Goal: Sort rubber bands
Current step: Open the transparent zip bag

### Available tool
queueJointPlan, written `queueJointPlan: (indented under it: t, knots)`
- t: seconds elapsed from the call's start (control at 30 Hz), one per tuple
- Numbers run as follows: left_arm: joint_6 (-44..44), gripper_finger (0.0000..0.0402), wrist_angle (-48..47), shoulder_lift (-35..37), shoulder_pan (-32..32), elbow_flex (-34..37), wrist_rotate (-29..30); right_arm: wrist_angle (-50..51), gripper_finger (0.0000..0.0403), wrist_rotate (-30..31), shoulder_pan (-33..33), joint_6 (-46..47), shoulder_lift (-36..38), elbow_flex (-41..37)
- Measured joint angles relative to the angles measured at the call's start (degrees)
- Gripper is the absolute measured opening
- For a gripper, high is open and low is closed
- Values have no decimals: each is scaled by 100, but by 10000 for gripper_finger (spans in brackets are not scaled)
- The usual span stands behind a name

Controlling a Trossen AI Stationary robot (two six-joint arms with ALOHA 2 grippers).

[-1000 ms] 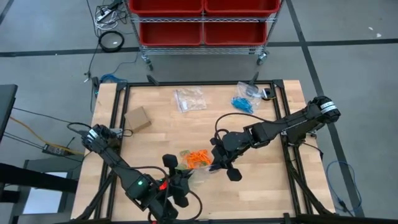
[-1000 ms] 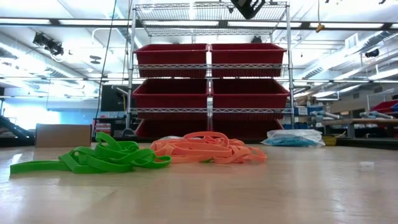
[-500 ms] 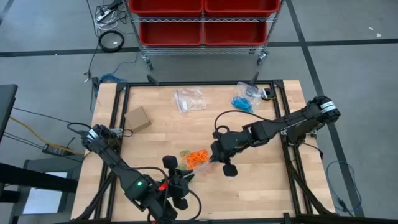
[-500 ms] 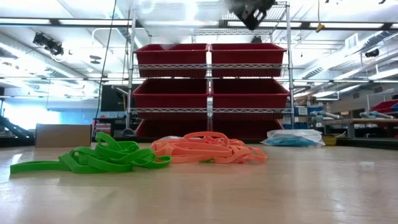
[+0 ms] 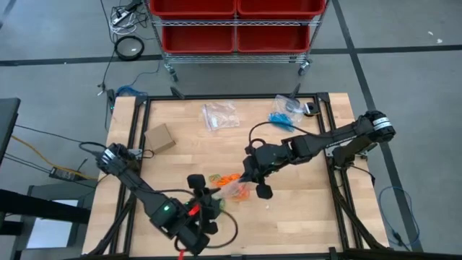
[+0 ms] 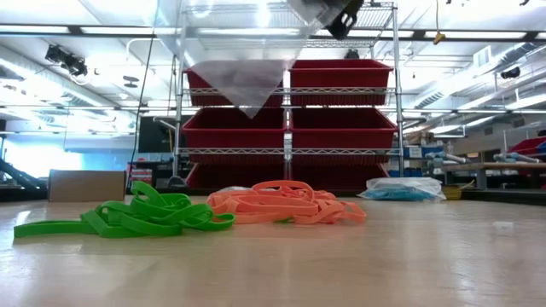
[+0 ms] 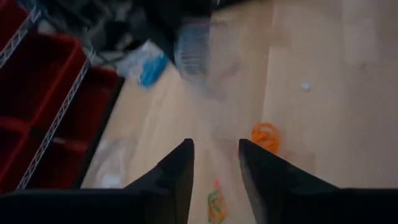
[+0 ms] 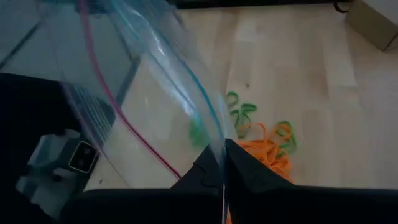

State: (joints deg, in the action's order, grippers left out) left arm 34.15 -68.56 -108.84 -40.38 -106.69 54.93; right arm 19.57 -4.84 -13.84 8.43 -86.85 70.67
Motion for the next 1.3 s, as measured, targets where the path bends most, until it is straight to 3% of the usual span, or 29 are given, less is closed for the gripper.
queueJointPlan:
  t: [0.13,0.3,0.37,0.8,0.97,1.3]
  knots:
    - [84,105,-142,0,81,0,-123,1,0,-101,-84,-97,4,199]
    - [-28,20,-175,0,63,0,-49,129,0,-134,-138,-118,4,330]
    - [-31,9,-179,0,65,17,-44,125,0,-154,-148,-118,4,333]
    - [229,4,237,0,104,908,119,132,0,-279,-153,83,0,333]
    - [42,22,758,0,211,966,525,164,0,-186,-158,54,0,333]
    - [-308,61,1051,0,288,916,546,998,0,323,29,39,-18,401]
